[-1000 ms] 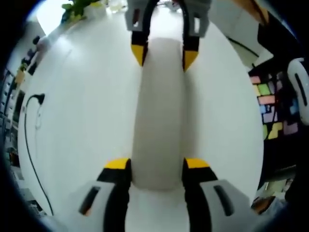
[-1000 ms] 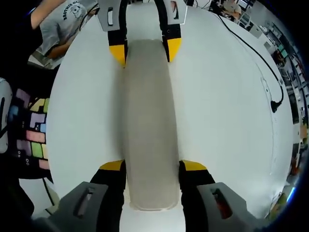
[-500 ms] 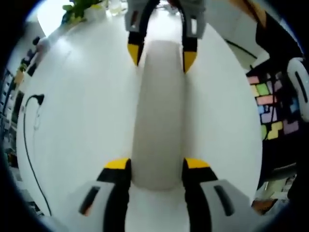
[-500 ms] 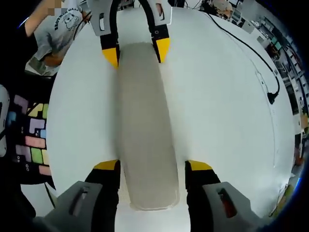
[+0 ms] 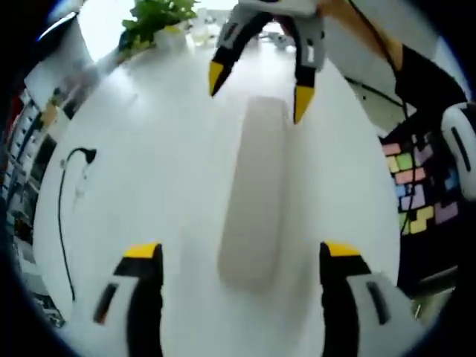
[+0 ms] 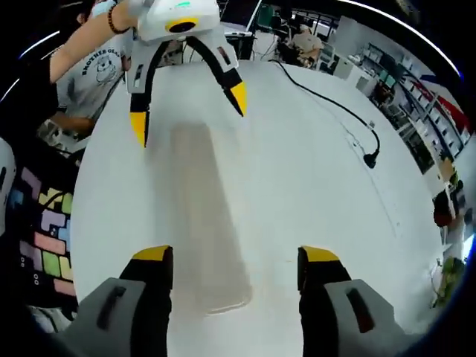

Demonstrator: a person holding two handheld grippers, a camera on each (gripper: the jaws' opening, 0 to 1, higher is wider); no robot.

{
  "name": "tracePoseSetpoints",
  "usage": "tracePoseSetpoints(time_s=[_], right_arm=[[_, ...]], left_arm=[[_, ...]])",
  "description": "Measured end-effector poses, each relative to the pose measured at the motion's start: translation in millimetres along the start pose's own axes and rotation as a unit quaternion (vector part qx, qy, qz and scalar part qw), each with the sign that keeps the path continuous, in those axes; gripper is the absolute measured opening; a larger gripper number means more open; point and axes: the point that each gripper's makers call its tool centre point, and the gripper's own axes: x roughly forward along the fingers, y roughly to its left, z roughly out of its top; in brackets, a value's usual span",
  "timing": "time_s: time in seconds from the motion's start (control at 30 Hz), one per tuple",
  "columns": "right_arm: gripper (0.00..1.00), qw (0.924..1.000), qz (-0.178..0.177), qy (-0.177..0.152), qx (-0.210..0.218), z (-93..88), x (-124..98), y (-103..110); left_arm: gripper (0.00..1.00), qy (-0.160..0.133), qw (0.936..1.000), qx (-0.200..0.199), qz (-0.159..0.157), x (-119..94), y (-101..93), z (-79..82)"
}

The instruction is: Arrange the utensils inside the cutlery case until each visible utensil rests in its matching compartment.

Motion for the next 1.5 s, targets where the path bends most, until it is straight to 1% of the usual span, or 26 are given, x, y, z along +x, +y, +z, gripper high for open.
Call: tracePoseSetpoints(time_s=[0.07, 0.17, 0.23, 0.3, 0.33, 0.37, 0.43, 0.47, 0.5, 0.53, 0.6, 0.63, 0.7, 0.73, 0.77, 0.87, 0.9, 0.93, 1.03, 1.07, 1.1, 1.2, 1.3, 1.4, 1.43, 1.5], right_arm=[[0.71, 0.9985, -0.038, -0.036, 0.018, 9.5, -8.5, -9.3], [0.69, 0.9922, -0.076, -0.090, 0.041, 21.5, -21.6, -17.4], [0.70, 0.9859, -0.108, -0.118, 0.048, 26.4, -30.9, -24.6], [0.73, 0.9822, -0.119, -0.135, 0.054, 27.6, -36.2, -26.1], [0.74, 0.9785, -0.119, -0.157, 0.063, 29.7, -39.2, -24.8], [0.76, 0.9754, -0.113, -0.179, 0.062, 33.1, -40.0, -22.5], [0.76, 0.9683, -0.110, -0.211, 0.075, 33.0, -40.6, -18.2], [0.76, 0.9659, -0.111, -0.217, 0.088, 30.6, -40.9, -17.7], [0.76, 0.9607, -0.116, -0.231, 0.101, 29.3, -43.0, -18.5], [0.76, 0.9536, -0.127, -0.250, 0.109, 29.1, -46.8, -20.1], [0.78, 0.9451, -0.144, -0.267, 0.121, 25.3, -53.1, -21.5], [0.78, 0.9417, -0.154, -0.272, 0.124, 24.1, -56.0, -22.1], [0.79, 0.9356, -0.175, -0.282, 0.120, 22.2, -62.9, -22.9], [0.83, 0.9281, -0.194, -0.294, 0.122, 21.8, -69.1, -23.7], [0.86, 0.9239, -0.203, -0.300, 0.123, 20.9, -73.2, -23.0], [0.93, 0.9081, -0.237, -0.321, 0.129, 15.2, -85.9, -18.3], [0.94, 0.9051, -0.243, -0.324, 0.130, 13.2, -88.0, -16.6], [0.93, 0.9019, -0.249, -0.327, 0.132, 9.8, -89.8, -13.1], [0.97, 0.8933, -0.264, -0.334, 0.144, 0.0, -102.0, -19.7], [0.98, 0.8900, -0.273, -0.335, 0.146, -4.5, -104.3, -16.7], [0.99, 0.8887, -0.276, -0.335, 0.147, -6.1, -105.3, -16.3], [0.99, 0.8717, -0.300, -0.351, 0.164, -16.6, -118.5, -15.0], [0.99, 0.8568, -0.318, -0.365, 0.178, -27.1, -129.1, -7.0], [0.99, 0.8469, -0.344, -0.364, 0.180, -37.1, -141.8, -3.9], [0.99, 0.8403, -0.357, -0.364, 0.183, -40.5, -148.3, -4.0], [0.99, 0.8314, -0.376, -0.367, 0.181, -44.8, -158.6, -0.2]], left_arm=[[0.98, -0.025, 0.9992, -0.007, 0.031, -5.3, 6.9, 1.9], [0.95, -0.048, 0.9922, -0.013, 0.114, -15.8, 26.2, 4.0], [0.96, -0.072, 0.9866, -0.019, 0.146, -24.3, 30.8, 8.8], [0.98, -0.122, 0.9793, -0.027, 0.159, -34.7, 26.9, 20.9], [0.98, -0.157, 0.9724, -0.049, 0.165, -42.6, 24.7, 27.5], [0.99, -0.174, 0.9682, -0.053, 0.172, -47.7, 23.9, 30.0], [1.00, -0.195, 0.9532, -0.061, 0.223, -63.1, 31.8, 28.4], [1.00, -0.203, 0.9407, -0.067, 0.263, -72.3, 38.7, 25.9], [1.00, -0.208, 0.9373, -0.063, 0.272, -75.9, 38.6, 23.5], [1.00, -0.223, 0.9286, -0.081, 0.285, -80.7, 39.6, 20.4], [1.00, -0.241, 0.9158, -0.106, 0.303, -88.2, 39.0, 13.8], [1.00, -0.243, 0.9133, -0.108, 0.308, -88.8, 37.3, 13.4], [1.00, -0.262, 0.9016, -0.107, 0.328, -94.9, 34.7, 10.4], [1.00, -0.274, 0.8929, -0.113, 0.339, -98.3, 33.2, 7.9], [1.00, -0.279, 0.8895, -0.117, 0.342, -99.7, 30.9, 5.3], [1.00, -0.324, 0.8626, -0.146, 0.360, -107.8, 21.7, 2.1], [1.00, -0.332, 0.8564, -0.155, 0.364, -109.9, 20.4, -0.6], [1.00, -0.340, 0.8442, -0.171, 0.377, -116.1, 23.2, -7.6], [1.00, -0.342, 0.8403, -0.164, 0.388, -120.9, 15.2, -14.4], [1.00, -0.355, 0.8299, -0.175, 0.393, -126.5, 11.9, -17.3], [1.00, -0.366, 0.8235, -0.178, 0.395, -131.2, 10.2, -18.6], [1.00, -0.387, 0.8010, -0.194, 0.414, -150.6, 6.6, -32.5], [1.00, -0.396, 0.7850, -0.204, 0.430, -167.4, 3.5, -48.7], [1.00, -0.407, 0.7696, -0.209, 0.446, -185.3, -1.3, -63.7], [1.00, -0.412, 0.7626, -0.212, 0.452, -193.1, -5.2, -68.7], [1.00, -0.414, 0.7585, -0.210, 0.457, -201.9, -10.0, -75.7]])
